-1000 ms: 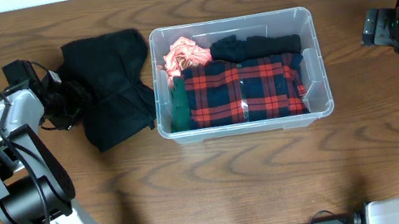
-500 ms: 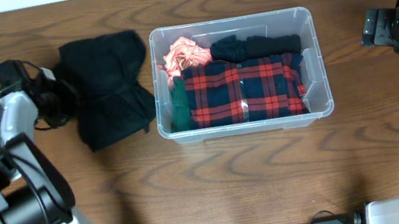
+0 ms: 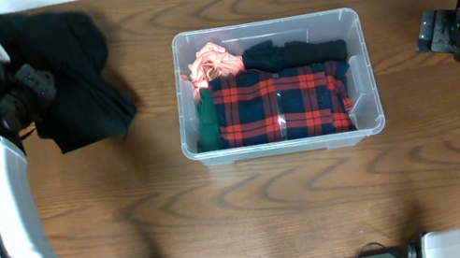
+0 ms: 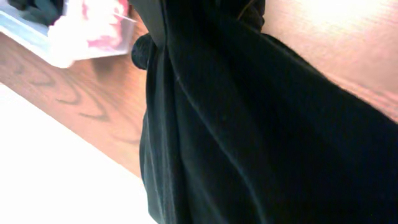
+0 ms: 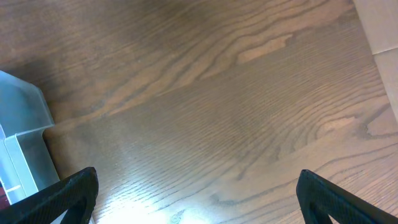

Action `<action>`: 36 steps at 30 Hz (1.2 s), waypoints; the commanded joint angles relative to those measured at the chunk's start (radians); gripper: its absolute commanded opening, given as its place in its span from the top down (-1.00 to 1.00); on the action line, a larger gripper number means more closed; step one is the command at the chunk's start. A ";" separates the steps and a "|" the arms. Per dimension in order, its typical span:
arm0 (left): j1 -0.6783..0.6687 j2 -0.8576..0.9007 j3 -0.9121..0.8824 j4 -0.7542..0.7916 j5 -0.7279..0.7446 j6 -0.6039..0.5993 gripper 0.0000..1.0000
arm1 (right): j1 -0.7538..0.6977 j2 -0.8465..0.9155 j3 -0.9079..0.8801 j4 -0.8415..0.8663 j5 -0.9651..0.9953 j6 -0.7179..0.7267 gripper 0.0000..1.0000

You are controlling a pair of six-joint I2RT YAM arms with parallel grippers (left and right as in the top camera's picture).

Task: Pack container
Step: 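Lift the black shirt and carry it over the bin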

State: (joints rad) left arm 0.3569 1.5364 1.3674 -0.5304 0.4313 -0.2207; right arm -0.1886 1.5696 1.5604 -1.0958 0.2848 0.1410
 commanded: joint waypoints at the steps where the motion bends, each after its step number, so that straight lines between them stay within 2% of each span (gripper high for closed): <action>1: -0.040 -0.103 0.019 0.019 0.033 0.008 0.88 | -0.006 -0.009 -0.004 0.000 0.011 0.000 -0.98; 6: -0.115 -0.220 0.019 0.017 0.066 -0.038 0.88 | -0.006 -0.009 -0.004 0.000 0.011 0.000 -0.98; 12: -0.191 -0.312 0.021 0.070 0.240 -0.200 0.88 | -0.006 -0.009 -0.004 0.000 0.011 0.000 -0.98; 19: -0.265 -0.331 0.021 0.069 0.346 -0.359 0.88 | -0.006 -0.009 -0.004 0.000 0.011 0.000 -0.99; 23: -0.344 -0.328 0.009 0.061 0.347 -0.365 0.88 | -0.006 -0.009 -0.004 0.000 0.011 0.000 -0.99; 26: -0.421 -0.326 -0.023 0.061 0.335 -0.432 0.88 | -0.006 -0.009 -0.004 0.000 0.011 0.000 -0.98; 32: -0.564 -0.300 -0.084 0.068 0.235 -0.472 0.88 | -0.006 -0.009 -0.004 0.000 0.011 0.000 -0.98; 36: -0.605 -0.274 -0.121 0.118 0.230 -0.501 0.88 | -0.006 -0.009 -0.004 0.000 0.011 0.000 -0.98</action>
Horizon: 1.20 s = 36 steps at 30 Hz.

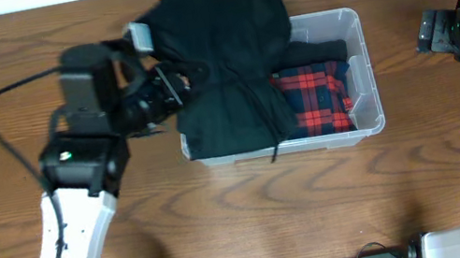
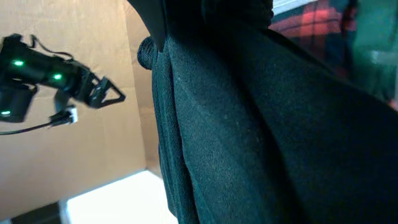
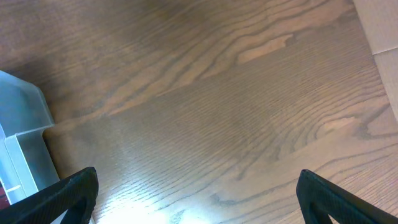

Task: Pack container
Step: 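Lift the black shirt and carry it over the bin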

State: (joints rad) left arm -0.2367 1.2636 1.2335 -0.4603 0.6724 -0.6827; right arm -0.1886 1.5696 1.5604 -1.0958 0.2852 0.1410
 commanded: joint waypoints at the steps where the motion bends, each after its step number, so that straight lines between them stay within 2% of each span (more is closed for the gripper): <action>1: -0.018 0.008 0.007 0.060 -0.012 -0.046 0.88 | -0.006 -0.009 -0.004 0.000 0.010 0.000 -0.98; 10: -0.047 0.092 -0.035 0.173 -0.035 -0.091 0.88 | -0.006 -0.009 -0.004 0.000 0.010 0.000 -0.99; 27: -0.123 0.229 -0.037 0.166 -0.121 -0.100 0.88 | -0.006 -0.009 -0.004 -0.001 0.010 0.000 -0.98; 35: -0.123 0.233 -0.037 0.098 -0.142 -0.014 0.87 | -0.006 -0.009 -0.004 0.000 0.010 0.000 -0.98; 36: -0.123 0.233 -0.037 0.095 -0.142 0.016 0.75 | -0.006 -0.009 -0.004 0.000 0.010 0.000 -0.98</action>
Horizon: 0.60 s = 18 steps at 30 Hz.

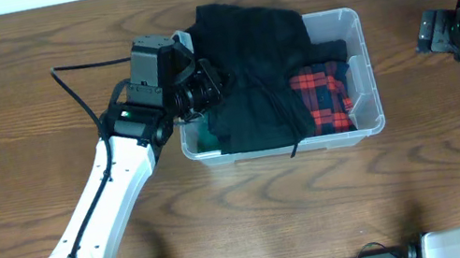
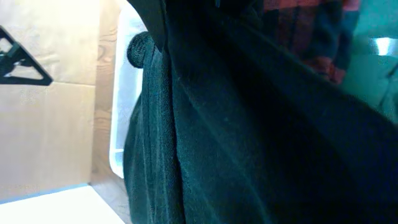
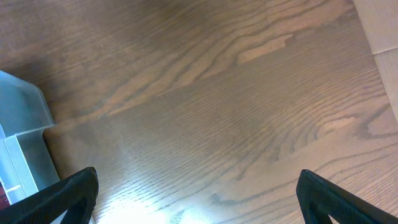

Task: Pack container
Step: 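Lift the black shirt and carry it over the bin, then lower the black shirt into the bin's left side and release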

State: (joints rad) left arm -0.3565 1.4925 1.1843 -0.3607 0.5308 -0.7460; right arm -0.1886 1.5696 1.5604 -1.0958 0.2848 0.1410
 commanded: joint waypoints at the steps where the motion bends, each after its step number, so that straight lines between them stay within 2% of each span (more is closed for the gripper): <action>1: -0.003 0.004 0.012 -0.005 -0.001 0.128 0.51 | -0.006 -0.009 -0.004 0.000 0.011 0.000 -0.99; 3: -0.003 0.004 0.012 -0.006 -0.001 0.220 -0.12 | -0.006 -0.009 -0.004 0.000 0.011 0.000 -0.98; 5: 0.000 0.003 0.013 -0.008 -0.001 0.296 -0.22 | -0.006 -0.009 -0.004 0.000 0.011 0.000 -0.99; 7: 0.008 0.001 0.013 -0.005 -0.015 0.328 -0.46 | -0.006 -0.009 -0.004 0.000 0.011 0.000 -0.98; 8: 0.014 -0.002 0.014 -0.006 -0.032 0.327 -0.81 | -0.006 -0.009 -0.004 0.000 0.011 0.000 -0.98; 9: 0.023 -0.005 0.017 -0.006 -0.049 0.327 -0.96 | -0.006 -0.009 -0.004 0.000 0.010 0.000 -0.98; 18: 0.085 -0.077 0.077 0.047 -0.076 0.352 -0.96 | -0.006 -0.009 -0.004 0.000 0.011 0.000 -0.98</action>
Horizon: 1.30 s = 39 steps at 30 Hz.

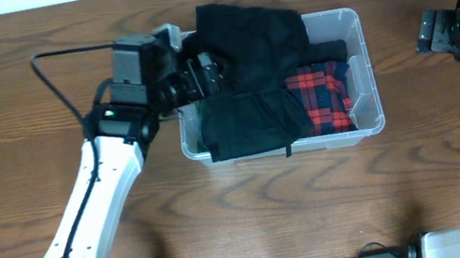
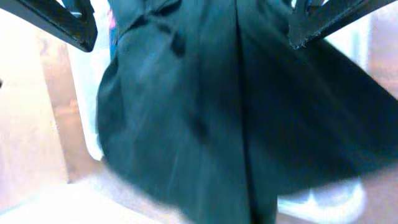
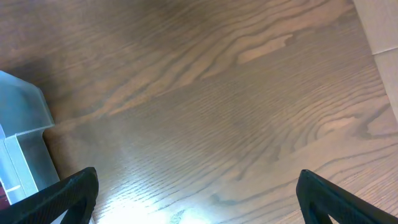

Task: Pack container
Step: 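Lower the black shirt into the bin's left side and release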

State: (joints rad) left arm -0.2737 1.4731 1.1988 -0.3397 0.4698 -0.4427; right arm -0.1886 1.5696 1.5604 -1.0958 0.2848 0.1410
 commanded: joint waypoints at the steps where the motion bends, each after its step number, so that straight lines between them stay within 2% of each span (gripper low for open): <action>1: 0.001 -0.066 0.069 0.043 -0.015 0.055 -0.96 | -0.006 -0.009 -0.004 0.000 0.011 0.000 -0.98; 7: 0.000 -0.080 0.136 0.110 -0.021 0.054 -0.96 | -0.006 -0.009 -0.004 0.000 0.011 0.000 -0.99; 14: -0.082 -0.054 0.201 0.084 -0.145 0.118 -0.96 | -0.006 -0.009 -0.004 0.000 0.011 0.000 -0.99; 22: -0.232 0.068 0.201 0.080 -0.351 0.303 -0.97 | -0.006 -0.009 -0.004 0.000 0.011 0.001 -0.98; 23: -0.238 0.091 0.201 0.077 -0.364 0.319 -0.88 | -0.006 -0.009 -0.004 0.000 0.011 0.000 -0.99; 25: -0.241 0.134 0.201 0.072 -0.391 0.337 -0.15 | -0.006 -0.009 -0.004 0.000 0.011 0.000 -0.99; 26: -0.241 0.155 0.201 0.072 -0.403 0.342 0.05 | -0.006 -0.009 -0.004 0.000 0.011 0.000 -0.99; 27: -0.241 0.178 0.201 0.072 -0.419 0.347 0.15 | -0.006 -0.009 -0.004 0.000 0.011 0.000 -0.99; 30: -0.240 0.234 0.201 0.072 -0.460 0.359 0.16 | -0.006 -0.009 -0.004 0.000 0.011 0.000 -0.98; 39: -0.240 0.391 0.200 0.033 -0.463 0.364 0.15 | -0.006 -0.009 -0.004 0.000 0.011 0.000 -0.98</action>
State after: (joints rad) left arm -0.5171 1.8179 1.3869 -0.2810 0.0338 -0.0986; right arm -0.1886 1.5696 1.5604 -1.0962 0.2848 0.1410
